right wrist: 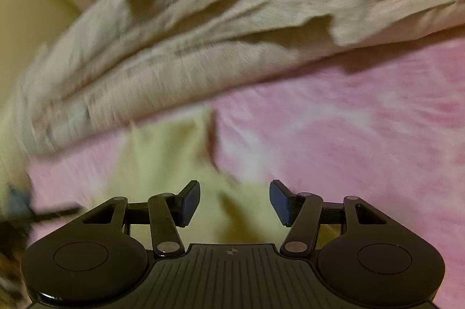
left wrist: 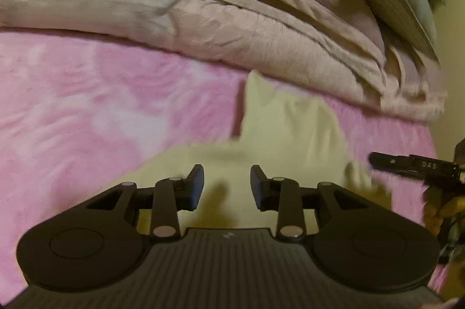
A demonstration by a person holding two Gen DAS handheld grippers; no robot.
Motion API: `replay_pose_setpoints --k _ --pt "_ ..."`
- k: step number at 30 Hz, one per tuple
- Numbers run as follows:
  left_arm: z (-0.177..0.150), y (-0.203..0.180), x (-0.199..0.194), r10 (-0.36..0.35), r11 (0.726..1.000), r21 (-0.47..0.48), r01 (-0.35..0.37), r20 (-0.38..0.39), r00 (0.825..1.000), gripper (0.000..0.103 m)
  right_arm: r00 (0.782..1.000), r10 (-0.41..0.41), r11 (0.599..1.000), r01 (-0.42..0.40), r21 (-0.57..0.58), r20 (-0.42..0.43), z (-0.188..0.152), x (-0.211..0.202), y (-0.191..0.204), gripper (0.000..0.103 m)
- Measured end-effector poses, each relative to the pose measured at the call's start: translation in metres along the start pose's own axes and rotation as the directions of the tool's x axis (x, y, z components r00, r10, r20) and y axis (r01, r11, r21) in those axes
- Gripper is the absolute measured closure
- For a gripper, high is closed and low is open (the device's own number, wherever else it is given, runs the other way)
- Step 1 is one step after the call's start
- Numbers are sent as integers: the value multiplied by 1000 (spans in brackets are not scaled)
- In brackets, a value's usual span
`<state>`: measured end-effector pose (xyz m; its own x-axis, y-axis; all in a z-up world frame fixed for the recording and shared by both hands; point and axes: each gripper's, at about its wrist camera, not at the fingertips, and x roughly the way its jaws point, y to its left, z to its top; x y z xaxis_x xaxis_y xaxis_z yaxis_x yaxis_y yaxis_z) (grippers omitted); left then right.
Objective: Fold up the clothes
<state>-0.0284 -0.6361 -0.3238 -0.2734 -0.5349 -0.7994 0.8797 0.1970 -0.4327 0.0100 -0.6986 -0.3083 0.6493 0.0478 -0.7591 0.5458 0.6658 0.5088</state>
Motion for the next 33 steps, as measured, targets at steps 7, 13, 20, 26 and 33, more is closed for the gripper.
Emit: replay_pose_setpoints --k 7,13,20,26,33 --pt "59 -9 69 -23 1000 -21 22 -30 999 69 998 67 996 -65 67 -23 48 65 8 46" --pt "74 -7 101 -95 995 0 96 -37 995 103 996 81 993 -77 88 -43 56 100 0 94" --pt "30 -1 37 -271 962 66 263 198 942 102 965 214 972 -196 -129 152 23 36 15 96" --pt "-71 -20 -35 -302 943 201 264 193 933 101 960 263 921 -220 -321 98 -58 -38 25 95" --pt "-136 -5 -70 -142 979 150 135 36 989 100 997 -18 967 -1 -254 -72 -126 -62 16 21"
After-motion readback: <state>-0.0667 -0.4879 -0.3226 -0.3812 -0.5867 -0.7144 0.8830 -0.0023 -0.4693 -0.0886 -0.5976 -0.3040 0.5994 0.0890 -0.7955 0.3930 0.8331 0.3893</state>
